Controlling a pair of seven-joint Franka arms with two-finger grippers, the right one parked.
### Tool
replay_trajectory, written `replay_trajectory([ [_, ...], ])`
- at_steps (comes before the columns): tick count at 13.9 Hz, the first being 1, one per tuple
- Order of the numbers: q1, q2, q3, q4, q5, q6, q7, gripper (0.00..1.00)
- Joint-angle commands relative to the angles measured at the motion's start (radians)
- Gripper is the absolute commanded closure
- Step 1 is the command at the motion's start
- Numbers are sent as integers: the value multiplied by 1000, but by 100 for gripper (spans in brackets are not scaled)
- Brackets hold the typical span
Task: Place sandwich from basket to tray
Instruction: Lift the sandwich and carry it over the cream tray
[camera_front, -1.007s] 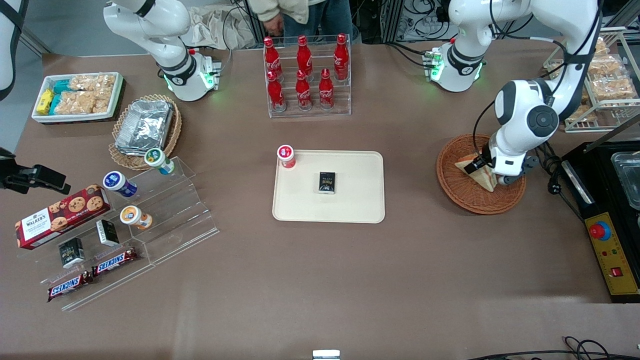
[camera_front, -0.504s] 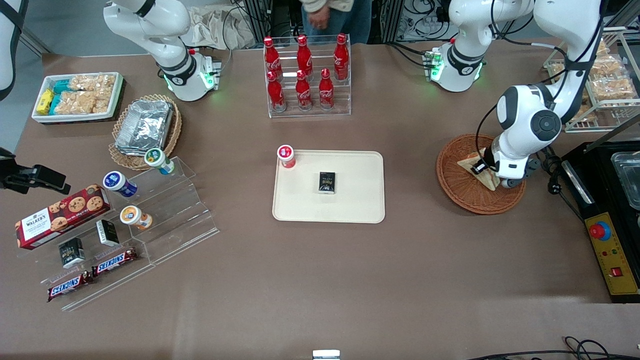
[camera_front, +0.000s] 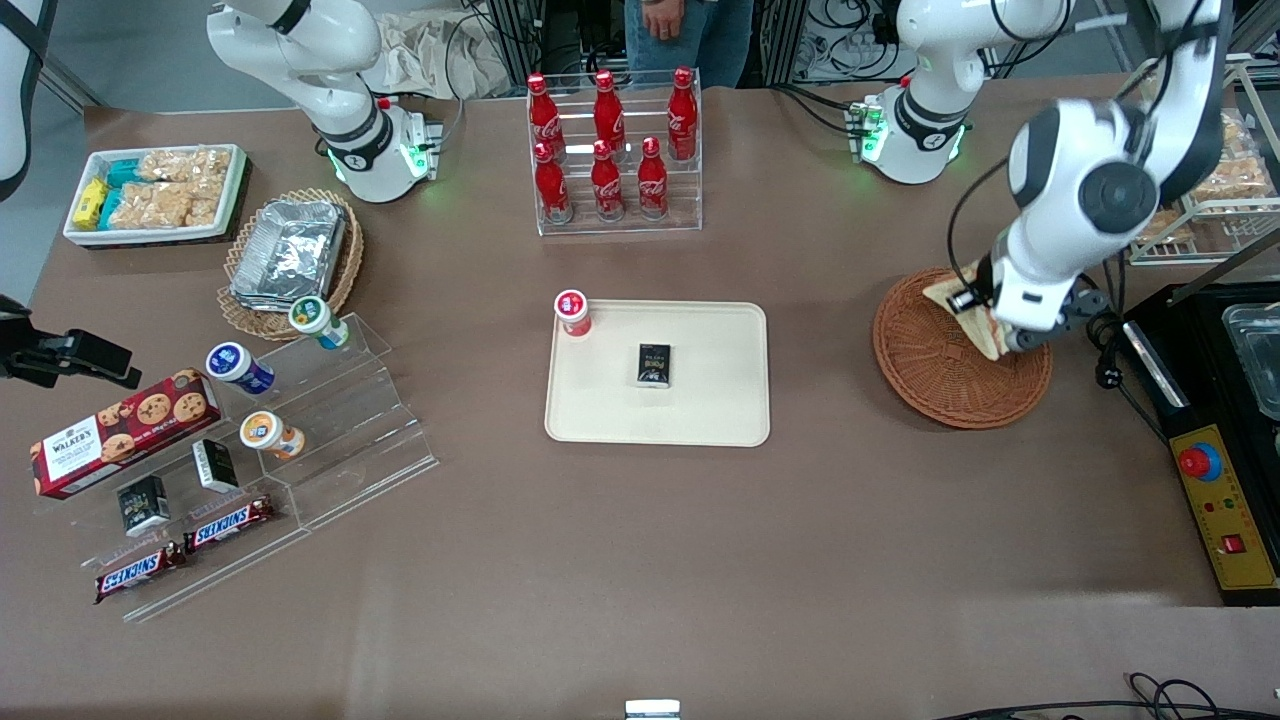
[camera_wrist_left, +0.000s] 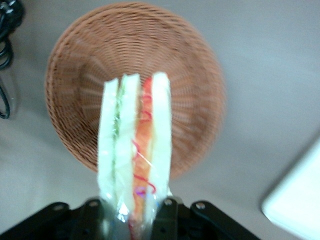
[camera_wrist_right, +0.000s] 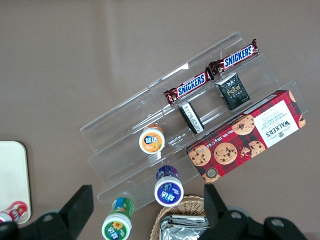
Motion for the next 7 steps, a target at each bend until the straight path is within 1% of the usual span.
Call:
replay_trajectory([
  [1,-83,30,-3,193,-53,-164,36,100],
  [4,-241,43,-5,207,-53,-140,67,100],
  [5,-272,49,-5,205,-61,-112,85,100],
  [6,-307,73,-14,207,-91,-68,79,100],
  [7,-341,93,-26,207,-94,-43,93,100],
])
